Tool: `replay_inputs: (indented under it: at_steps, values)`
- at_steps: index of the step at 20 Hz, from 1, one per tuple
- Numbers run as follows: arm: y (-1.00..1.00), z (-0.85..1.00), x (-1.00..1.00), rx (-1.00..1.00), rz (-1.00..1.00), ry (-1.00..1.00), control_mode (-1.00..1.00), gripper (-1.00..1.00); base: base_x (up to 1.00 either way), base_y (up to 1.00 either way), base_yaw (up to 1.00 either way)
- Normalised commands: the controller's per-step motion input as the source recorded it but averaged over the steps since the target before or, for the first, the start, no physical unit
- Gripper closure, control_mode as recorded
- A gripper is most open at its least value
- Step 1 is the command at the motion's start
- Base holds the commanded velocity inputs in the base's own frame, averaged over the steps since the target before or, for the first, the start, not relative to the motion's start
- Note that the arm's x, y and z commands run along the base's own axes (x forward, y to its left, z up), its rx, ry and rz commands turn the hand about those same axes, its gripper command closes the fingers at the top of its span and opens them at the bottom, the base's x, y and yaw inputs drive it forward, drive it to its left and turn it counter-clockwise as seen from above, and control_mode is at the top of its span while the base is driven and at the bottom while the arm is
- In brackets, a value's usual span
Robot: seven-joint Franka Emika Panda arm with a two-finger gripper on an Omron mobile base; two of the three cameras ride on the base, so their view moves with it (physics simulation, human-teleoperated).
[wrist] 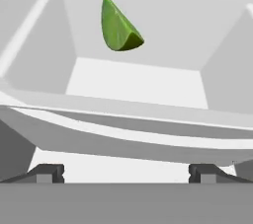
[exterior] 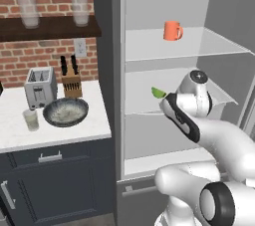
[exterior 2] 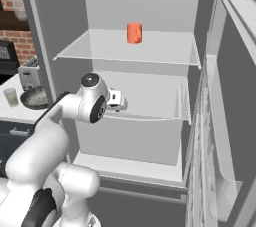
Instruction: Grab a lemon wedge from the fridge and one ice cube from the ice bowl, and put them in the glass of lemonade.
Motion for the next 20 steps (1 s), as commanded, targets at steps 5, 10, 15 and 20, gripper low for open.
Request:
replay_inputs:
  at_steps: [5, 10, 15, 20]
  values:
    - [0.0, 0.11, 0.52, 0.0, 0.04, -0.01, -1.0, -1.0, 0.0, 0.0, 0.0]
    - [-0.05, -0.09, 0.34, 0.02, 0.11, -0.08, -1.0, -1.0, 0.0, 0.0, 0.0]
    - [-0.08, -0.15, 0.14, 0.05, 0.17, -0.08, -1.0, -1.0, 0.0, 0.0, 0.0]
    - [0.0, 0.09, 0.02, 0.0, 0.16, -0.02, -1.0, -1.0, 0.0, 0.0, 0.0]
